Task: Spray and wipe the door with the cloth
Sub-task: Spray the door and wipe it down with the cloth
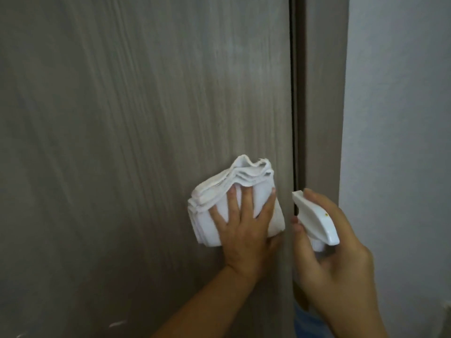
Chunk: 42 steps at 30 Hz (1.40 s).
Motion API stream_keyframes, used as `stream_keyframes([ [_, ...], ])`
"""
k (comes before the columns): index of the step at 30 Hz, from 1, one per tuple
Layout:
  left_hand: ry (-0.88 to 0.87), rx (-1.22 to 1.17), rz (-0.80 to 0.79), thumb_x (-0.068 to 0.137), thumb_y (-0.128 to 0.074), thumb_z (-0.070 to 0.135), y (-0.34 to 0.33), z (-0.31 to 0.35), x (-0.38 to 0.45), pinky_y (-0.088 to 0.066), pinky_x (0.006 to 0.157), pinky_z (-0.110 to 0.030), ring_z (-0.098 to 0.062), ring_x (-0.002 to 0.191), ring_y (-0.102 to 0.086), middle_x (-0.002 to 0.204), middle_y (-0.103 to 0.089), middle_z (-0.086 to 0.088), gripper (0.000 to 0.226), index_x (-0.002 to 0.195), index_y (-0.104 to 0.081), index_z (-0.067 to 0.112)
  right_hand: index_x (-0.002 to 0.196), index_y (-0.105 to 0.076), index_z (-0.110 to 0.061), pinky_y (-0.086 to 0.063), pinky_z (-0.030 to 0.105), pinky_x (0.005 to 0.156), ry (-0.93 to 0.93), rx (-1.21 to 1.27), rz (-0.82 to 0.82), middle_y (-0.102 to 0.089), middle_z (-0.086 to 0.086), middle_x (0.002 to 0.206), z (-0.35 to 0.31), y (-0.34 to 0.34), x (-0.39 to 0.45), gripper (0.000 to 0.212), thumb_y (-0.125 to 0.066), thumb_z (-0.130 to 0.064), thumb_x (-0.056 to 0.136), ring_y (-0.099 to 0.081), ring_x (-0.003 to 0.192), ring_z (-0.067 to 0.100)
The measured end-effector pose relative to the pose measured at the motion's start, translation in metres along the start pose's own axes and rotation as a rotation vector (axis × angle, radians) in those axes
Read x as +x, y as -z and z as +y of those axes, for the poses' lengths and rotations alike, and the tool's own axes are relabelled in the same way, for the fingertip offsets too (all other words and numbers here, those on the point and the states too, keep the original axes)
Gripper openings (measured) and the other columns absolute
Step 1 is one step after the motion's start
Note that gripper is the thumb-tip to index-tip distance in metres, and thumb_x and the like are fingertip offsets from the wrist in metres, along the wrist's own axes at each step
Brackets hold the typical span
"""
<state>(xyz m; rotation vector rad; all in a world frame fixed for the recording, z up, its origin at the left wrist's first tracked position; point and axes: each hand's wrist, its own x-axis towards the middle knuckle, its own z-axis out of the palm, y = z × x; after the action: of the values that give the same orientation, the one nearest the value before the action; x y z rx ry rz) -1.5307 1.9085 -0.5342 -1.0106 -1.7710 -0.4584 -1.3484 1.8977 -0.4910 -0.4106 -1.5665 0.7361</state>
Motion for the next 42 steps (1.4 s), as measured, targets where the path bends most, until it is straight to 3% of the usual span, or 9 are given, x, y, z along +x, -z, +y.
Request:
stream_keyframes([
  [6, -0.379, -0.06, -0.104, 0.094, -0.048, 0.061, -0.002, 0.014, 0.012, -0.026, 0.111, -0.074, -0.031, 0.157, -0.016, 0.172, -0.003, -0.01, 0.071, 0.157, -0.03, 0.034, 0.132, -0.063, -0.022, -0.051, 0.02, 0.095, 0.026, 0.052, 0.086, -0.066, -0.019, 0.122, -0.007, 0.002, -0.003, 0.049, -0.068, -0.034, 0.085, -0.064, 0.107, -0.005],
  [12, -1.014, 0.076, -0.069, 0.087, -0.07, 0.052, 0.023, -0.079, 0.032, 0.004, 0.12, -0.069, -0.036, 0.156, -0.018, 0.169, -0.017, -0.014, 0.073, 0.15, -0.047, 0.024, 0.132, -0.063, -0.029, -0.05, 0.012, 0.095, -0.021, 0.074, 0.044, -0.066, -0.022, 0.125, -0.018, -0.008, -0.023, 0.05, -0.073, -0.022, 0.083, -0.063, 0.111, -0.008],
  [17, -1.105, 0.176, -0.074, 0.092, -0.062, 0.052, 0.04, -0.154, 0.028, 0.001, 0.121, -0.069, -0.035, 0.154, -0.023, 0.169, -0.022, -0.012, 0.071, 0.154, -0.042, 0.023, 0.13, -0.065, -0.032, -0.053, 0.023, 0.096, -0.033, 0.062, 0.028, -0.069, -0.025, 0.118, -0.023, -0.023, -0.036, 0.049, -0.074, -0.021, 0.083, -0.065, 0.11, -0.005],
  [23, -0.855, 0.157, -0.064, 0.095, -0.053, 0.059, 0.058, -0.247, -0.009, -0.016, 0.113, -0.074, -0.035, 0.142, -0.039, 0.16, -0.035, -0.007, 0.064, 0.15, -0.042, 0.03, 0.127, -0.048, -0.064, -0.049, 0.002, 0.078, -0.04, -0.007, -0.061, -0.059, -0.047, 0.106, -0.025, -0.031, -0.043, 0.074, -0.078, -0.014, 0.082, -0.065, 0.096, -0.012],
  [28, -0.232, 0.042, 0.025, 0.103, -0.037, 0.055, 0.061, -0.25, -0.04, -0.013, 0.116, -0.075, -0.047, 0.151, -0.026, 0.159, -0.036, -0.024, 0.059, 0.15, -0.045, 0.02, 0.129, -0.044, -0.069, -0.056, 0.018, 0.083, -0.018, -0.038, -0.027, -0.06, -0.046, 0.104, -0.022, -0.034, -0.05, 0.078, -0.08, -0.02, 0.079, -0.063, 0.098, -0.014],
  [31, 0.246, -0.008, 0.018, 0.098, -0.036, 0.055, 0.053, -0.193, -0.034, 0.002, 0.121, -0.068, -0.042, 0.156, -0.01, 0.168, -0.02, -0.02, 0.071, 0.16, -0.03, 0.021, 0.126, -0.045, -0.071, -0.048, 0.0, 0.079, -0.033, -0.037, 0.001, -0.059, -0.048, 0.103, -0.023, -0.032, -0.052, 0.072, -0.074, -0.03, 0.075, -0.06, 0.097, -0.018],
  [35, 0.724, -0.107, 0.047, 0.095, -0.032, 0.059, 0.046, -0.105, 0.002, -0.008, 0.116, -0.075, -0.042, 0.156, -0.004, 0.171, -0.005, -0.017, 0.077, 0.164, -0.014, 0.03, 0.12, -0.064, -0.037, -0.042, -0.007, 0.077, -0.102, 0.026, 0.035, -0.071, 0.0, 0.112, 0.001, -0.03, -0.044, 0.058, -0.074, 0.005, 0.081, -0.068, 0.101, 0.005],
  [38, 0.815, -0.208, 0.047, 0.095, -0.033, 0.059, 0.038, -0.056, 0.019, -0.007, 0.115, -0.078, -0.044, 0.156, 0.0, 0.171, 0.0, -0.018, 0.079, 0.165, -0.009, 0.03, 0.105, -0.063, -0.065, -0.038, -0.008, 0.08, -0.174, 0.126, 0.055, -0.075, -0.013, 0.115, 0.003, -0.031, -0.035, 0.056, -0.063, -0.011, 0.09, -0.07, 0.104, 0.006],
  [42, 0.622, -0.164, 0.024, 0.09, -0.036, 0.059, 0.026, -0.014, 0.021, -0.006, 0.114, -0.078, -0.046, 0.156, -0.002, 0.17, -0.003, -0.02, 0.085, 0.165, -0.008, 0.029, 0.119, -0.072, -0.029, -0.051, 0.007, 0.077, -0.26, 0.234, 0.076, -0.074, 0.021, 0.097, 0.013, -0.02, -0.038, 0.063, -0.074, 0.017, 0.076, -0.07, 0.077, 0.022],
])
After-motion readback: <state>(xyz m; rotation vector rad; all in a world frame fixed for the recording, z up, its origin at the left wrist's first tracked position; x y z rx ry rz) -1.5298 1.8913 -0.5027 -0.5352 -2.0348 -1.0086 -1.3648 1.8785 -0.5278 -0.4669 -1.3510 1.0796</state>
